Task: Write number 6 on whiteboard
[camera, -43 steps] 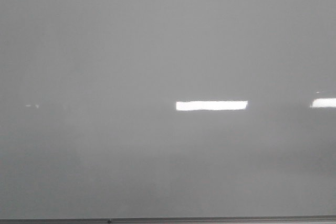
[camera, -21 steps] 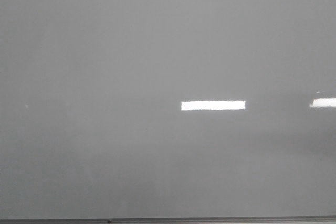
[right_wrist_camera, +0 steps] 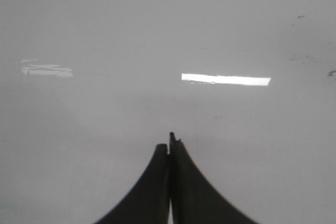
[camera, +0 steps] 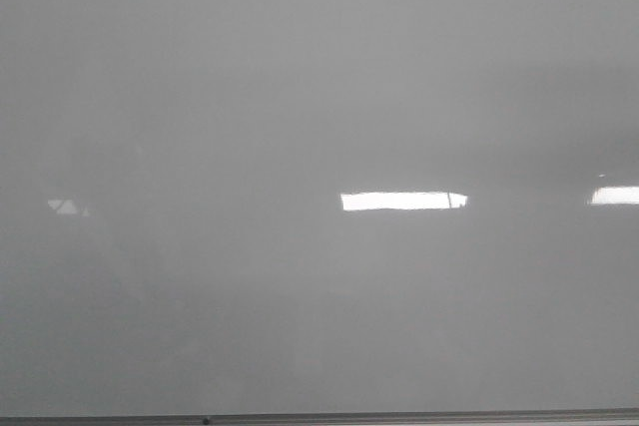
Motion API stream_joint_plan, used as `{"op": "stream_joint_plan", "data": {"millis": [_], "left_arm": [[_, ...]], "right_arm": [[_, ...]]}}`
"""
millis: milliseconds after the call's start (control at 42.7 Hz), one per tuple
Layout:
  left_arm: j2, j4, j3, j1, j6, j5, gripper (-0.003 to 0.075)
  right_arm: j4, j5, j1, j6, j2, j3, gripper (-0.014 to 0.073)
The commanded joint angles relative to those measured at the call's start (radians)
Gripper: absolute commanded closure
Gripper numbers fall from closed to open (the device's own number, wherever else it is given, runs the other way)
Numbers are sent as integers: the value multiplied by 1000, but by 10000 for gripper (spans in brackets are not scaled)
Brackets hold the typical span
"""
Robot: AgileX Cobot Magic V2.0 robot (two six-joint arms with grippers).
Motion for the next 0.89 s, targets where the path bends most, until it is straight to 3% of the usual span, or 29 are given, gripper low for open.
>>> {"op": "stream_joint_plan", "data": {"millis": [0,70,117,188,305,398,609,727,867], "left_arm": [[45,0,-38,-4,-9,-48,740],[45,0,-34,-4,-9,-48,724],[45,0,-34,-4,-9,-48,686],[45,0,-32,-4,-9,-47,558],[45,0,-30,-4,-9,-47,265],[46,0,-30,-4,-9,-47,159],[120,-53,-35,2,-78,-35,154],[283,-49,-51,38,-253,-33,154],[504,-47,-97,97,-252,-48,154]], "right_arm": [[2,-68,-4,-3,64,-46,652],[2,-66,-4,-3,68,-46,621],[2,-65,-4,-3,68,-46,554],[2,-62,-4,-3,68,-46,397],[2,-60,-4,-3,68,-46,126],[2,-61,-4,-3,68,-44,6],[2,-61,-4,-3,68,-44,-6],[2,-61,-4,-3,68,-44,-6],[2,-61,-4,-3,68,-44,-6]]}}
